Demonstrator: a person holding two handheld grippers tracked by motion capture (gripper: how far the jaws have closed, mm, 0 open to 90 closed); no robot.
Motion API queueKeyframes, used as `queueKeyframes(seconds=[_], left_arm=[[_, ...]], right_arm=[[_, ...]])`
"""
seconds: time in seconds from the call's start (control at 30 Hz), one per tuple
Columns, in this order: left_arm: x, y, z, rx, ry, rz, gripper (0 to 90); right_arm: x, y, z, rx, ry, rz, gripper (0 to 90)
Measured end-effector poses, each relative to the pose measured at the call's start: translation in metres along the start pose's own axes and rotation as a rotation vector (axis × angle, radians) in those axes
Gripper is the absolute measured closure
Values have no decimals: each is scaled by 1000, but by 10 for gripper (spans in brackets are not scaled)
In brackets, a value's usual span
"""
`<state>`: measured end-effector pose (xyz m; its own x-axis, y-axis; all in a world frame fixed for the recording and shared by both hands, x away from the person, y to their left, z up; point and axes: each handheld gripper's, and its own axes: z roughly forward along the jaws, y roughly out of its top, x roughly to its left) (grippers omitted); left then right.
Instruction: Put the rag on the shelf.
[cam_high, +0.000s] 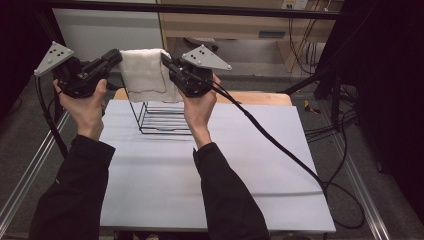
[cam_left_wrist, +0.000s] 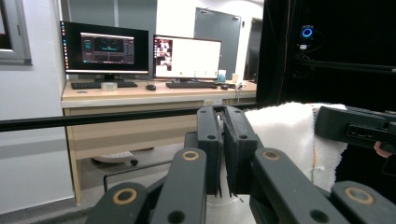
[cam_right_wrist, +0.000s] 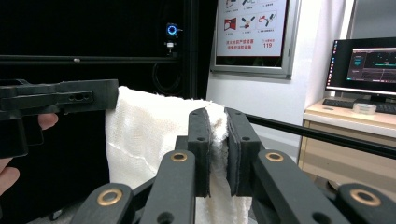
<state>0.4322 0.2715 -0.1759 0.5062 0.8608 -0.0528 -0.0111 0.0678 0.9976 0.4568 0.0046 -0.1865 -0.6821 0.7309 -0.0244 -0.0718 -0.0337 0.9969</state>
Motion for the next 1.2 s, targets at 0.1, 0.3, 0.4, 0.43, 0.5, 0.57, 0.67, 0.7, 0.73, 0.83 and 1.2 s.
queueKeyframes(seconds=[0.1,0.3,0.4,0.43,0.5,0.57,0.67,0.7,0.73,0.83,1.2], left_arm=[[2,3,3,-3,2,-5,857],[8,7,10,-2,6,-14,858],[11,9,14,-5,6,-18,858],[11,10,15,-7,8,-18,858],[12,12,16,-11,9,-17,858],[13,13,18,-15,9,-17,858],[16,15,21,-19,7,-24,858],[17,15,23,-20,7,-26,858],[18,16,24,-20,8,-27,857],[20,20,29,-17,13,-29,858],[28,29,40,-10,31,-30,857]], right_arm=[[-2,3,3,-2,2,-2,821],[-5,6,10,-4,-6,-1,820],[-7,8,14,-6,-8,1,821],[-7,9,15,-5,-10,0,821],[-8,10,17,-6,-11,-3,821],[-10,11,19,-11,-13,-4,820],[-12,14,23,-13,-14,-5,820],[-12,15,24,-14,-13,-7,820],[-13,15,25,-14,-16,-7,821],[-16,17,29,-12,-18,-2,821],[-21,24,42,-8,-28,-14,821]])
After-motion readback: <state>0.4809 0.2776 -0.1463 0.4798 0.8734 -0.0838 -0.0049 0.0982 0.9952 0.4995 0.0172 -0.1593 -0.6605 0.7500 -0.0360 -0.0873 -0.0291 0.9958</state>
